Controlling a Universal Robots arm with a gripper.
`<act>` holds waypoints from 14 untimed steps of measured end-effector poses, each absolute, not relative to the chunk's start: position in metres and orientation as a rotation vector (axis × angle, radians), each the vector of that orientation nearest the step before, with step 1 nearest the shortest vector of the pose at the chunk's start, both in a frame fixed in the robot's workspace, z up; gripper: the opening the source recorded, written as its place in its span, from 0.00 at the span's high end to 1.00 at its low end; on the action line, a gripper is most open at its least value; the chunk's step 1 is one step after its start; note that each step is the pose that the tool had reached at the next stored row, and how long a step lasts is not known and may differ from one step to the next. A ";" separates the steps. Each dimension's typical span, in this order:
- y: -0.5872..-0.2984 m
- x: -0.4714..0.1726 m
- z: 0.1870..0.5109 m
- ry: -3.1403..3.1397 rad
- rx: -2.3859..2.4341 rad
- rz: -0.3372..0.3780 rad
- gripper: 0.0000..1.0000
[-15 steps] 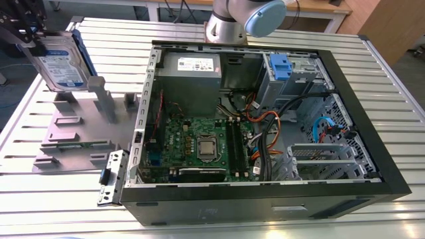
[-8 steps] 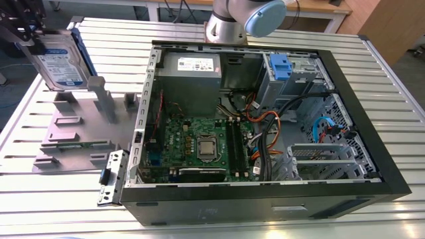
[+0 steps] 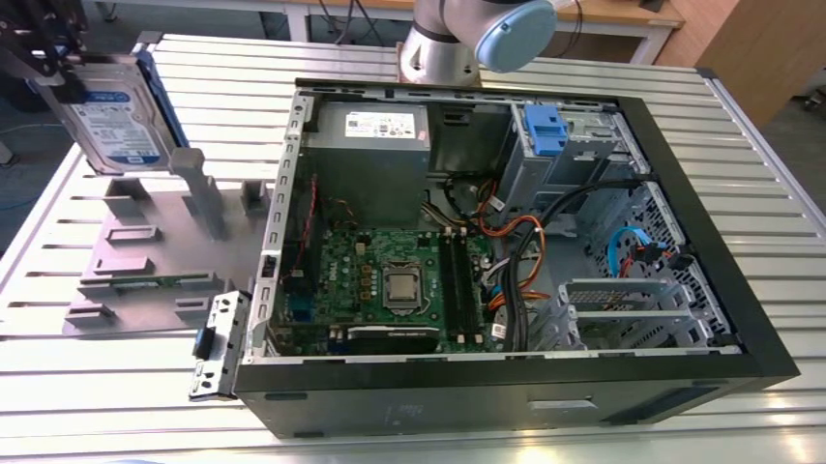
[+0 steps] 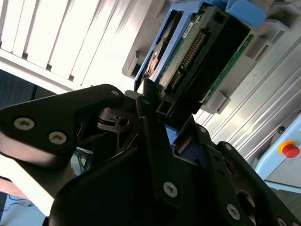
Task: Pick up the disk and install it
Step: 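Pick up the disk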
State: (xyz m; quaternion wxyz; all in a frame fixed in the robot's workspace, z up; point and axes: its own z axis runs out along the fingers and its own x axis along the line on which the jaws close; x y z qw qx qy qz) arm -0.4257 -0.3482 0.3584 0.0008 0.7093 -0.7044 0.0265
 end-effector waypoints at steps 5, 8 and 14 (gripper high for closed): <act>-0.348 -0.426 0.361 -2.212 2.227 0.083 0.64; -0.348 -0.426 0.362 -2.212 2.227 0.083 0.64; -0.348 -0.426 0.364 -2.212 2.227 0.083 0.64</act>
